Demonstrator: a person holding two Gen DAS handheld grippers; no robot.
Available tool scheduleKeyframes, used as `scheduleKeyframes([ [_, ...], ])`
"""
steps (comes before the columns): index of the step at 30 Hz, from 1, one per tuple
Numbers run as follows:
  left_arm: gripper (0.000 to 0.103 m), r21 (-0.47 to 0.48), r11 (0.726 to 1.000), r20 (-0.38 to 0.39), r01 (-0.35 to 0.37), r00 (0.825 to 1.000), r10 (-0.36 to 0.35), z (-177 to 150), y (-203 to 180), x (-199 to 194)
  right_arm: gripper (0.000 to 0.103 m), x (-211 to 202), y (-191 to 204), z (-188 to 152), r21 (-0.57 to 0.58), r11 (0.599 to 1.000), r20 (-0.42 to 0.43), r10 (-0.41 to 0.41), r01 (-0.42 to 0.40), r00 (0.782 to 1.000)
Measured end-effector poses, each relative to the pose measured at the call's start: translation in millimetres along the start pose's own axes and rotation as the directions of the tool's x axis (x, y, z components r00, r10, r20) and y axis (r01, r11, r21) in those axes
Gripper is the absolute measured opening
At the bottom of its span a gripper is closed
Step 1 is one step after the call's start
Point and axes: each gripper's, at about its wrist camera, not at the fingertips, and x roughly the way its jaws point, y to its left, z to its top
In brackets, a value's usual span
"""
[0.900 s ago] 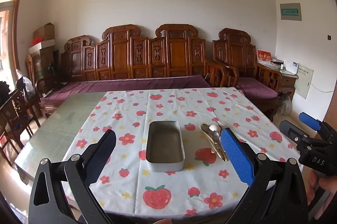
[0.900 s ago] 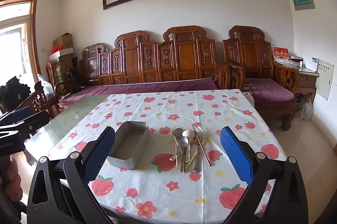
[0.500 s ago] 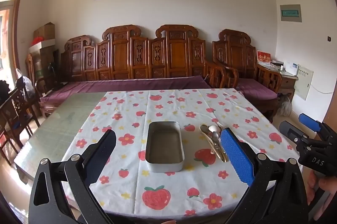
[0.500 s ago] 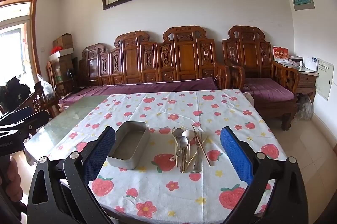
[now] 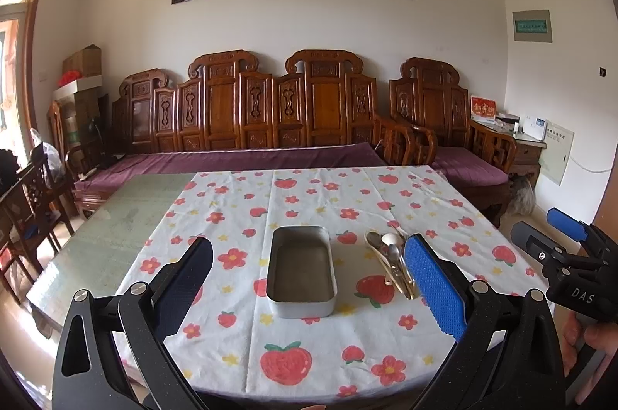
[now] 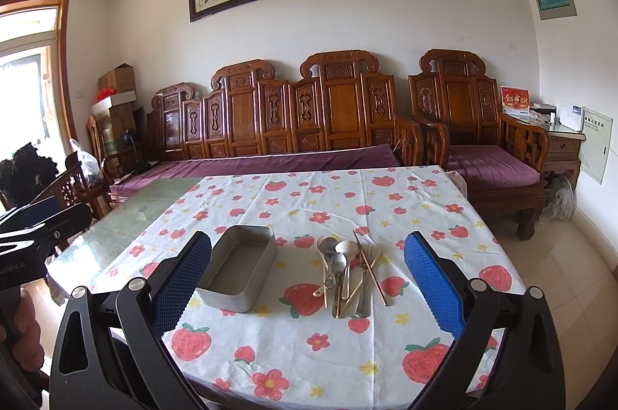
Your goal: Organize utensils
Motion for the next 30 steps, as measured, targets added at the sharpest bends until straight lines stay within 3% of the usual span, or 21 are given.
scheduleKeyframes([
  [30, 0.096, 0.000, 1.000, 0.008, 0.005, 1.000, -0.005, 3.8, -5.1, -7.4, 0.100, -3.3, 4.9, 2.6, 0.001, 1.000, 0.007, 0.007, -0.007, 1.000],
])
